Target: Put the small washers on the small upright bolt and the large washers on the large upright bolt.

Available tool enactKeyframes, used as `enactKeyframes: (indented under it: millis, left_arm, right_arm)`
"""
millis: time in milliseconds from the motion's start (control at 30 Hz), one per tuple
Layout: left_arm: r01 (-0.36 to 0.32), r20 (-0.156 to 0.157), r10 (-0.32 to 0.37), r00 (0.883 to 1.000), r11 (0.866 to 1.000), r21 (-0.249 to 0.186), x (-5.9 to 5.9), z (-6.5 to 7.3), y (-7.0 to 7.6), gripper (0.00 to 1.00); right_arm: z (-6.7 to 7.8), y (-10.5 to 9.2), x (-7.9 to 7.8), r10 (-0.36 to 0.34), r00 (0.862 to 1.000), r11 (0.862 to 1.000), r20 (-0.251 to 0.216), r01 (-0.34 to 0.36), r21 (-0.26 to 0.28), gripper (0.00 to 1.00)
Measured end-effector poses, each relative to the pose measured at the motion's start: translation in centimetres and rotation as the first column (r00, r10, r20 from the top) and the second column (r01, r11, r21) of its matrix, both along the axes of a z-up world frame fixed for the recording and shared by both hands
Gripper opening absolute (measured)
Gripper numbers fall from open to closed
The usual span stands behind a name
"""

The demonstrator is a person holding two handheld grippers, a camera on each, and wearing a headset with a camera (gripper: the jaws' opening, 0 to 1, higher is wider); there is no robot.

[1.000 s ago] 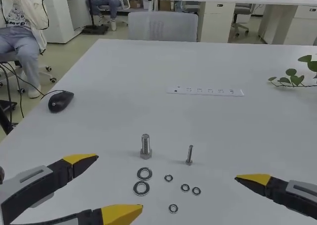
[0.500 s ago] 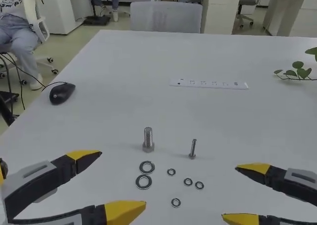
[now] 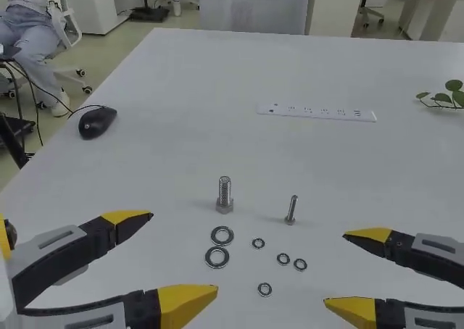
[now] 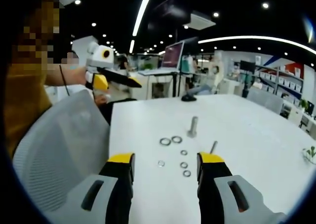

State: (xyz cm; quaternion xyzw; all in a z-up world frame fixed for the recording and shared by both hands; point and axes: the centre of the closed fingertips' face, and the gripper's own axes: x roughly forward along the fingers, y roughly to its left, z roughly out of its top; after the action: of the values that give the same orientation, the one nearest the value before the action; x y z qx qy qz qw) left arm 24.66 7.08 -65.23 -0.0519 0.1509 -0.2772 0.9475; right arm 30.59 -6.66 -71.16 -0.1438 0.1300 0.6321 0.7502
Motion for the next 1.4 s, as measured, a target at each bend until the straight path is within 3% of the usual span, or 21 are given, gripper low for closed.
enactKeyframes:
  millis: [300,567,800,833,1000,1100,1267,1300,1400]
  left_arm:
    - [0.003,-0.016,-0.003,1.000,1.000,-0.005,0.6,-1.0,0.4,0.69]
    - [0.015,-0.017,-0.015,1.000,1.000,-0.004,1.5,-0.9,0.2,0.69]
    - [0.015,-0.008,-0.015,1.000,1.000,-0.006,1.6,-0.6,0.2,0.69]
    - [0.016,-0.010,-0.016,1.000,1.000,-0.005,1.6,-0.6,0.2,0.69]
    - [0.009,-0.007,-0.009,1.000,1.000,-0.011,1.5,-0.6,0.2,0.69]
    - [0.002,-0.005,-0.002,1.000,1.000,-0.013,1.5,-0.6,0.3,0.69]
    - [-0.003,-0.002,0.003,1.000,1.000,-0.019,1.3,-0.7,0.2,0.69]
    - [-0.002,-0.005,0.002,1.000,1.000,-0.019,1.2,-0.7,0.2,0.69]
    - [-0.003,0.002,0.003,1.000,1.000,-0.022,0.9,-0.4,0.1,0.69]
  right_arm:
    - [-2.0,0.4,0.7,0.014,0.999,0.999,-0.033,-0.015,-0.042,0.52]
    - [-4.7,1.0,3.2,0.035,0.998,0.991,-0.050,-0.041,-0.124,0.47]
    - [-7.3,1.7,4.1,0.085,0.992,0.968,-0.096,-0.105,-0.229,0.45]
    - [-8.0,1.5,4.3,0.082,0.991,0.954,-0.107,-0.109,-0.279,0.45]
    - [-8.5,2.1,4.8,0.141,0.986,0.922,-0.091,-0.165,-0.351,0.43]
    - [-8.8,2.1,5.1,0.198,0.978,0.883,-0.071,-0.209,-0.420,0.42]
    - [-9.8,1.9,5.3,0.285,0.956,0.787,-0.072,-0.276,-0.552,0.40]
    - [-9.9,2.0,5.3,0.291,0.954,0.782,-0.072,-0.280,-0.557,0.39]
    - [-10.3,1.9,5.3,0.321,0.943,0.735,-0.084,-0.305,-0.605,0.38]
